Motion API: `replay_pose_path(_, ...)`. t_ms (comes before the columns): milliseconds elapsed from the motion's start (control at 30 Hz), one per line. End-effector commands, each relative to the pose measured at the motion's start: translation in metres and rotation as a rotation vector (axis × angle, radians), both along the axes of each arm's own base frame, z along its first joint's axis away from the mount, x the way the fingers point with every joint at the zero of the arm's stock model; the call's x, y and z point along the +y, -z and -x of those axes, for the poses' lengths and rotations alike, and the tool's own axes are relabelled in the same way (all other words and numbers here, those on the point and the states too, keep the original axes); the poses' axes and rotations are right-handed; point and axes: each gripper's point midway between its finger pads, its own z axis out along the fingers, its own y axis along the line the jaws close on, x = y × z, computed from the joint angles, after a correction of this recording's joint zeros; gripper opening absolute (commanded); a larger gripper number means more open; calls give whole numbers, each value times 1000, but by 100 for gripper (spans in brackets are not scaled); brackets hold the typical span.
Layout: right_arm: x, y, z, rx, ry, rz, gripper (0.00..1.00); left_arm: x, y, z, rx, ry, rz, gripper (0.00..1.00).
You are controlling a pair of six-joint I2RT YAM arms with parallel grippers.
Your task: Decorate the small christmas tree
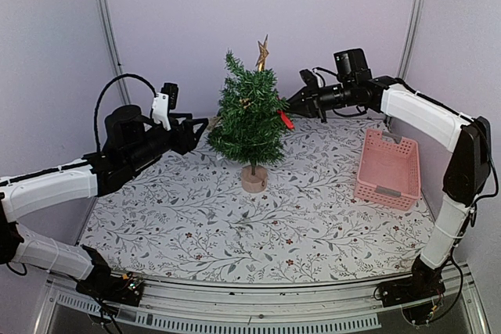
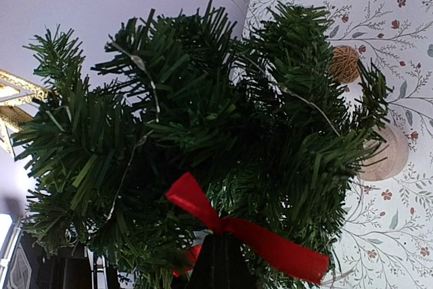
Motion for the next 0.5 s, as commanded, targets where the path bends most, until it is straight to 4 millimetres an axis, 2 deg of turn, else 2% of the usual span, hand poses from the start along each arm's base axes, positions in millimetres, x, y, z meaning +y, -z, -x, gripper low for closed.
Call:
replay_pose_path(0,11,-9,-4,-22,-8,-12,0,7,-5,1,-24,-7,1,59)
replay_pose_path(100,12,-4,-4,-9,-10,-1,4,7,-4,1,-23,-9,-1,59)
replay_pose_path(200,11,0,-5,-2,2,17,13,7,-4,1,-21,-10,-2,60)
replay_pose_path(467,3,-7,-2,-24,32,45,30,7,-2,1,-19,-11,0,60)
